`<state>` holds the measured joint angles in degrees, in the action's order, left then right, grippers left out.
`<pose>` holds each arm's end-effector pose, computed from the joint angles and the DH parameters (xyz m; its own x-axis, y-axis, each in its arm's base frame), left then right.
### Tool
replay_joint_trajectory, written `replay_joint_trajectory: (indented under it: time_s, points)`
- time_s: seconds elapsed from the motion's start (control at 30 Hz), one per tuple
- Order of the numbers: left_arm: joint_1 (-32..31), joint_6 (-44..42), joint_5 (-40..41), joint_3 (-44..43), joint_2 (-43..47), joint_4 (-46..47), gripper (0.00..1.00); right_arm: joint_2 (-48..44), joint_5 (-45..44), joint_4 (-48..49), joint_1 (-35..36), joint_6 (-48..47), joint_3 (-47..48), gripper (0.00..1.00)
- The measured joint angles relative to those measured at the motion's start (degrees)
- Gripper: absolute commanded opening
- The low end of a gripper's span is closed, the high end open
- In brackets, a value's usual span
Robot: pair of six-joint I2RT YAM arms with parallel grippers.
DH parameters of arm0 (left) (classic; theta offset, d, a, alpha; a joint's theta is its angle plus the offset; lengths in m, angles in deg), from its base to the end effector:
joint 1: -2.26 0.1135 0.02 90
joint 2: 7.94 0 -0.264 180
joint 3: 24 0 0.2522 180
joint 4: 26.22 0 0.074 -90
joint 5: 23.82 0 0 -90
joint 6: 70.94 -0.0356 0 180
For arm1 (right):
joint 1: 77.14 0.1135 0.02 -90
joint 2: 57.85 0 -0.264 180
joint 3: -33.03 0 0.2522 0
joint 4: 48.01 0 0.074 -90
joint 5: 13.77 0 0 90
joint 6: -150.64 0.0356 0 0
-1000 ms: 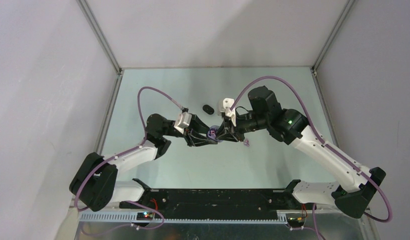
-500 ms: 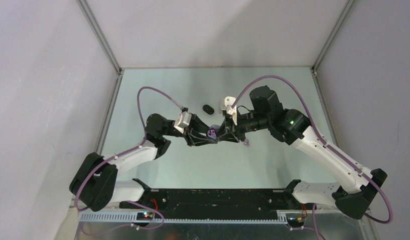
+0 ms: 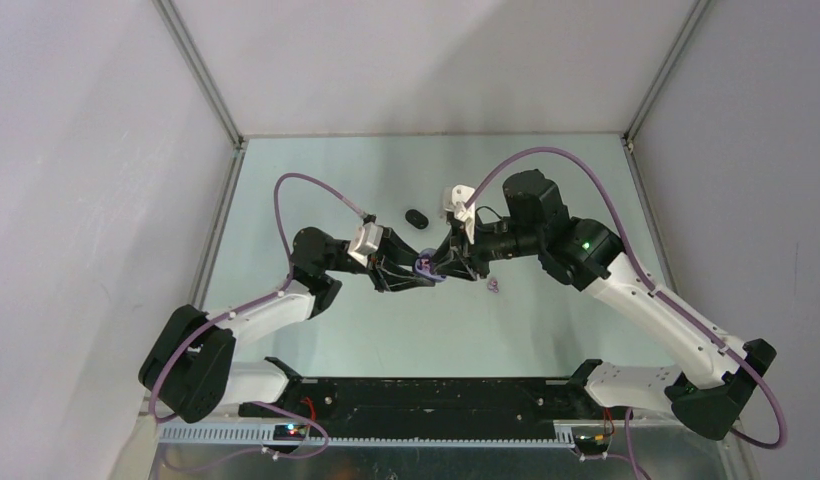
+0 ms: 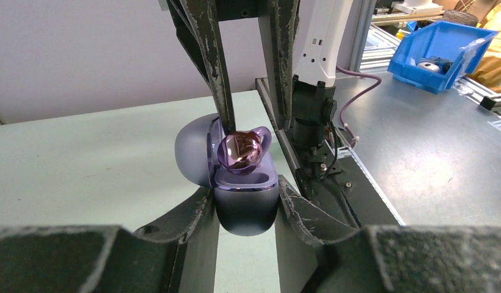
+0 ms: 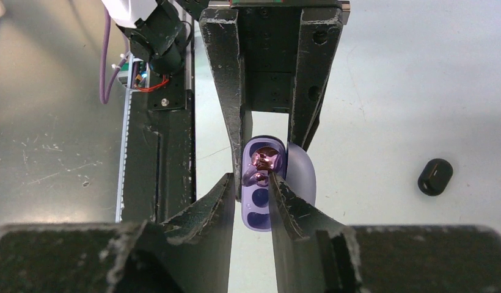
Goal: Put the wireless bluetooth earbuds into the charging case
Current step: Place the earbud in the charging case.
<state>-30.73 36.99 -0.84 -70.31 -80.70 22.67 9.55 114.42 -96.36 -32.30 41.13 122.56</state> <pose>0.1908 -0.1630 0.2869 0.0195 -0.1559 -0.9876 0.9799 -0.1932 0.0498 0.1572 0.1874 0.4072 0.0211 -0.3492 -0.9368 -0.9977 0.0526 -0.0421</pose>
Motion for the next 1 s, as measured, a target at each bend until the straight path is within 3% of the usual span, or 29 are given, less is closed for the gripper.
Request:
replay_joint_trajectory:
  time_s: [1.0]
  points:
    - [0.02, 0.00, 1.03, 0.00, 0.00, -0.42, 0.04, -0.48, -5.49, 1.01, 1.42, 0.66, 0.00, 0.29]
